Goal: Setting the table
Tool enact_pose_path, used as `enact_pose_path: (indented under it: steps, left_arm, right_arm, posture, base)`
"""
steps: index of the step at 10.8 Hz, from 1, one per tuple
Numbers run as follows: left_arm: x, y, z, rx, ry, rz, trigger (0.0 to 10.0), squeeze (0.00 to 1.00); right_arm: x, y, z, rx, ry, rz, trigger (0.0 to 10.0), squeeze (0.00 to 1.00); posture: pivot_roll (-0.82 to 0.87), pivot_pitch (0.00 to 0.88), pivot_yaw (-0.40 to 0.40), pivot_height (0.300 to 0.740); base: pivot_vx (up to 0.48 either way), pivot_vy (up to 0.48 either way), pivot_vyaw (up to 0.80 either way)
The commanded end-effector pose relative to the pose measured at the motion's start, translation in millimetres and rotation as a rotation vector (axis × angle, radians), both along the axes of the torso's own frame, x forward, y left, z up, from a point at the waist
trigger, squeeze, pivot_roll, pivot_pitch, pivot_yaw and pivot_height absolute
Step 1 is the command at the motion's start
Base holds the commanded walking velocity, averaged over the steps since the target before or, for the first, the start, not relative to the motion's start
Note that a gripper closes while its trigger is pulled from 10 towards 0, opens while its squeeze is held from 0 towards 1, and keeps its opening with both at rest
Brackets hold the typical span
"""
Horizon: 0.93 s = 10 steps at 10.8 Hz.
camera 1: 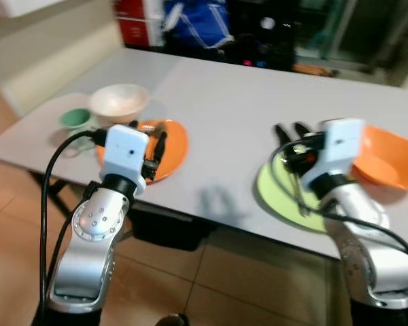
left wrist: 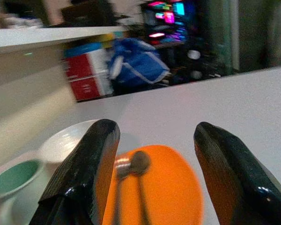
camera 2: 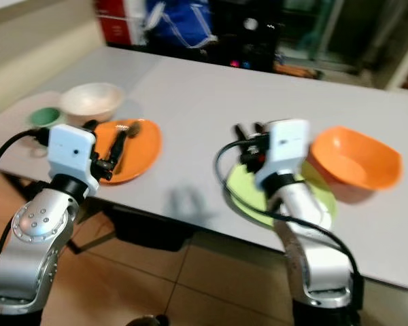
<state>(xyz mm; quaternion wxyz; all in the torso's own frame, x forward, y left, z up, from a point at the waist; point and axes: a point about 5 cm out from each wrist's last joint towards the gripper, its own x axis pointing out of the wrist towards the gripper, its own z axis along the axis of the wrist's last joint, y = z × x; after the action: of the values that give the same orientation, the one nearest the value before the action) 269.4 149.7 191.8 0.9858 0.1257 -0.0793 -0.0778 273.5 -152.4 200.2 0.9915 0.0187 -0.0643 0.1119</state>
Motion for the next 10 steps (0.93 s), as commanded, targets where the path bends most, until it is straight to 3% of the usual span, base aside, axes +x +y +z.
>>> enact_pose_path:
  steps: [1, 3, 4, 5, 7, 10]
  left_arm:
    - [-1.8, 6.0, 2.8, -0.013, -0.011, 0.039, 10.0, 0.0]
    - [-1.7, 2.4, -0.9, 0.009, -0.022, 0.034, 10.0, 0.0]
    - [-6.3, -3.7, -16.3, 0.013, 0.065, -0.022, 10.0, 0.0]
    - [-9.5, -4.0, -18.5, 0.036, 0.058, -0.032, 10.0, 0.0]
    - [-12.0, -3.6, -15.7, 0.009, 0.037, -0.012, 10.0, 0.0]
    - [-13.1, -0.1, -13.8, 0.01, 0.026, 0.018, 10.0, 0.0]
  right_arm:
    - [-0.1, -1.3, -0.7, 0.016, -0.005, -0.003, 10.0, 0.0]
    - [-1.1, 0.2, -7.9, 0.002, 0.03, 0.049, 10.0, 0.0]
    - [-0.6, 7.2, -17.8, 0.017, 0.081, 0.104, 10.0, 0.0]
    - [-1.4, 11.3, -21.5, 0.028, 0.093, 0.133, 10.0, 0.0]
    - [-6.8, 18.2, -28.6, 0.027, 0.11, 0.199, 10.0, 0.0]
    - [-6.6, 19.3, -31.5, 0.071, 0.122, 0.208, 10.0, 0.0]
  posture:
    - [-0.04, 0.0, 0.007, 0.74]
    - [-0.03, 0.0, 0.001, 0.74]
    - [-0.03, 0.0, -0.002, 0.74]
    - [-0.03, 0.0, -0.002, 0.74]
    - [-0.01, 0.0, -0.02, 0.74]
    - [-0.02, 0.0, -0.025, 0.74]
  base:
    - [0.0, 0.0, 0.8]
    - [0.0, 0.0, 0.8]
    - [0.0, 0.0, 0.8]
    - [0.0, 0.0, 0.8]
    - [0.0, 0.0, 0.8]
    - [0.0, 0.0, 0.8]
